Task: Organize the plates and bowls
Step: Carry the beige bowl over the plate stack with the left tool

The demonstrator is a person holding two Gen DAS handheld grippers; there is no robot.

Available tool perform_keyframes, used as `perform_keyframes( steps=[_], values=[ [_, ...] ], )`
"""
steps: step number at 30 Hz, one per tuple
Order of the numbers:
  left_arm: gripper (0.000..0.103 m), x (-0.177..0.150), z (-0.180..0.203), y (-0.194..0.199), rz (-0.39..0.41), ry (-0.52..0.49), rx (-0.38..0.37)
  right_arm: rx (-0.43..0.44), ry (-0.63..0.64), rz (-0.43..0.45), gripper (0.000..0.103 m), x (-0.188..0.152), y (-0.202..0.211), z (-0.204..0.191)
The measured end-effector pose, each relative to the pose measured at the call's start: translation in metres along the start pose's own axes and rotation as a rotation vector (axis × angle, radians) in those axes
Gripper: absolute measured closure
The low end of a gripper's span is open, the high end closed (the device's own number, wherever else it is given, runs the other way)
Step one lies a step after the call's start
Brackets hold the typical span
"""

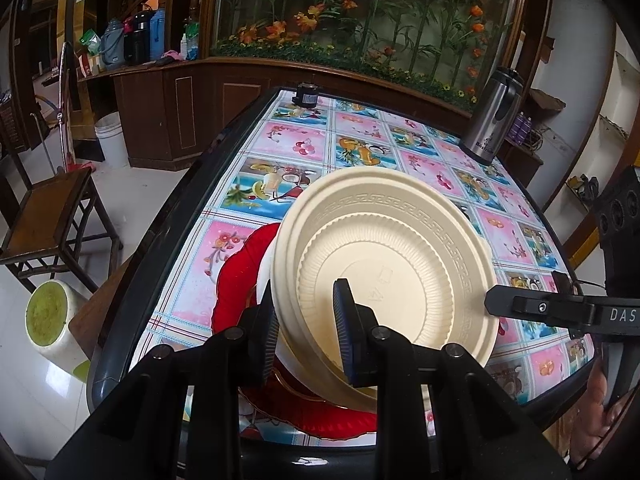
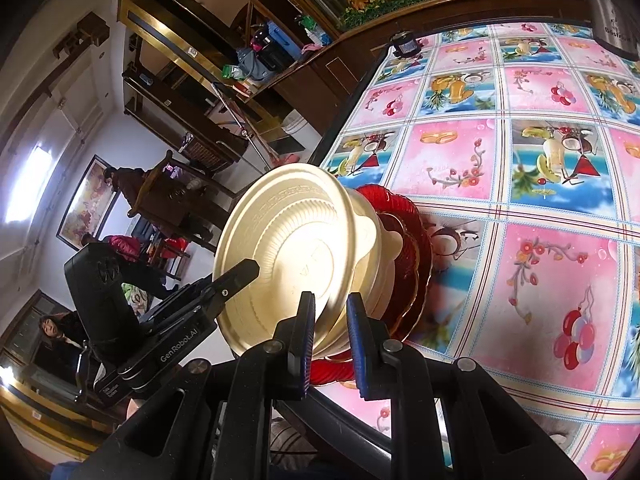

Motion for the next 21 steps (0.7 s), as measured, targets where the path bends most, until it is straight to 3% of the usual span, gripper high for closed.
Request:
perform_keyframes(
  steps=[21],
  values=[
    [0.081, 0.0017, -0.0022, -0.0025, -0.003, -0.002, 0.001, -0.003, -0.006, 0.003, 0.085, -0.0005, -0.0019, 0.0003]
  ],
)
Point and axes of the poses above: each gripper's, at about its wrist camera, not at the fingertips, and y roughly against the way its jaws point, z to its right, x to its top, the point moved 9 cm from there along -y, roughly the way its jaws point, and after that the axes turned 12 degrees about -x, right-handed, at the moved point
